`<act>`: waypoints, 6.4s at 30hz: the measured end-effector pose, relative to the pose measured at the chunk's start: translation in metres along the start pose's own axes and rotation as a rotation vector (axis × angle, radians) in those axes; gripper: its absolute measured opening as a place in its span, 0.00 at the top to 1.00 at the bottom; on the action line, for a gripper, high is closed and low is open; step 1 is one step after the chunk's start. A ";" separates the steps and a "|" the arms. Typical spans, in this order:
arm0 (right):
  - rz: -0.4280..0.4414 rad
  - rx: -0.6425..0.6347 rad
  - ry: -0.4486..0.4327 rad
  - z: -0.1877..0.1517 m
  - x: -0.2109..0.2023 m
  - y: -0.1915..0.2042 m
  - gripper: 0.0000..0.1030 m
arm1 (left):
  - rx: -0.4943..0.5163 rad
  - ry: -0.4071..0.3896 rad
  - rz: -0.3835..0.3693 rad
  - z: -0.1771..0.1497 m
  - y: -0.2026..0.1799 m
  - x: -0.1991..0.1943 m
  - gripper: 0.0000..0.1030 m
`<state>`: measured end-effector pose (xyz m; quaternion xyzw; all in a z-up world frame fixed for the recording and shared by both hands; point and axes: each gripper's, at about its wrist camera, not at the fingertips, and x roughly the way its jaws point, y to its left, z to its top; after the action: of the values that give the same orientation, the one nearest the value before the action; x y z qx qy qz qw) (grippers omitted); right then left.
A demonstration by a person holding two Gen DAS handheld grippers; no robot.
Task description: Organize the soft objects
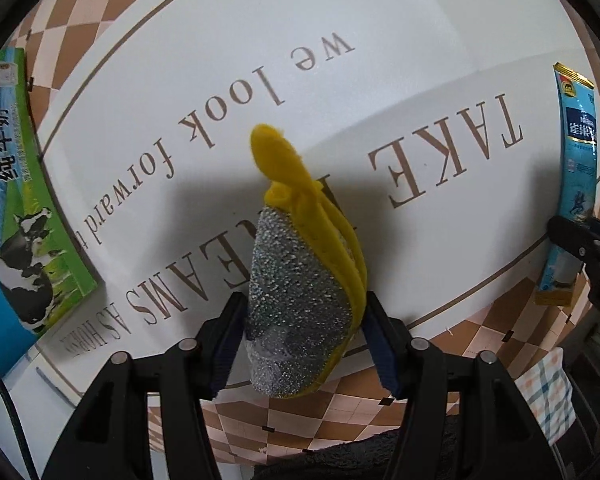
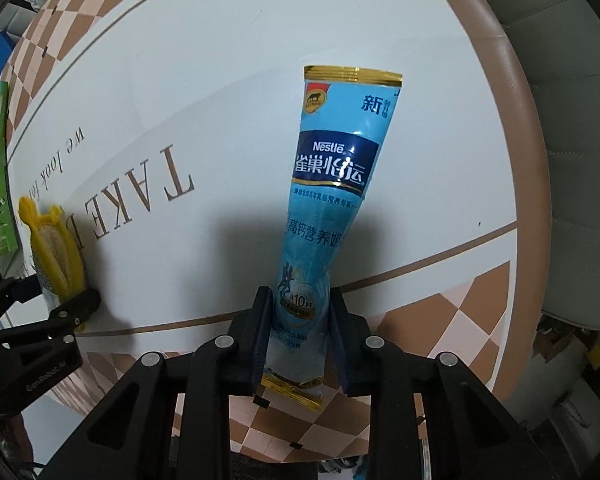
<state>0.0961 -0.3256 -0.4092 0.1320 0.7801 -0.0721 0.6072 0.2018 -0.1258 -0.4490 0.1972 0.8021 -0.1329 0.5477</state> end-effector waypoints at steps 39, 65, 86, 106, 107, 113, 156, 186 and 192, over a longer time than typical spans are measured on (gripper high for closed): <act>0.333 -0.195 -0.168 0.007 -0.140 0.390 0.83 | -0.705 -0.080 -0.546 -0.092 0.362 -0.078 0.51; 0.153 -0.234 -0.049 0.044 -0.079 0.429 0.28 | -0.660 0.010 -0.621 -0.049 0.346 -0.077 0.19; -0.019 -0.324 -0.147 0.034 -0.065 0.444 0.93 | -0.675 -0.122 -0.383 -0.082 0.328 -0.088 0.10; -0.055 -0.420 -0.243 0.024 -0.086 0.447 0.36 | -0.637 -0.307 -0.155 -0.136 0.341 -0.118 0.10; -0.071 -0.436 -0.267 0.019 -0.094 0.447 0.30 | -0.639 -0.326 -0.142 -0.141 0.340 -0.125 0.10; -0.073 -0.474 -0.288 -0.010 -0.119 0.446 0.01 | -0.634 -0.444 -0.065 -0.180 0.326 -0.158 0.00; -0.006 -0.408 -0.872 -0.289 -0.370 0.309 0.00 | -0.570 -0.916 0.101 -0.400 0.158 -0.326 0.00; -0.042 -0.390 -0.918 -0.275 -0.374 0.310 0.00 | -0.611 -0.938 0.141 -0.399 0.167 -0.318 0.00; -0.046 -0.385 -0.929 -0.274 -0.377 0.307 0.00 | -0.610 -0.930 0.130 -0.399 0.170 -0.318 0.00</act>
<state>0.0175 -0.0028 0.0387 -0.0455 0.4294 0.0085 0.9019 0.0530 0.1416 -0.0067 -0.0007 0.4645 0.0662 0.8831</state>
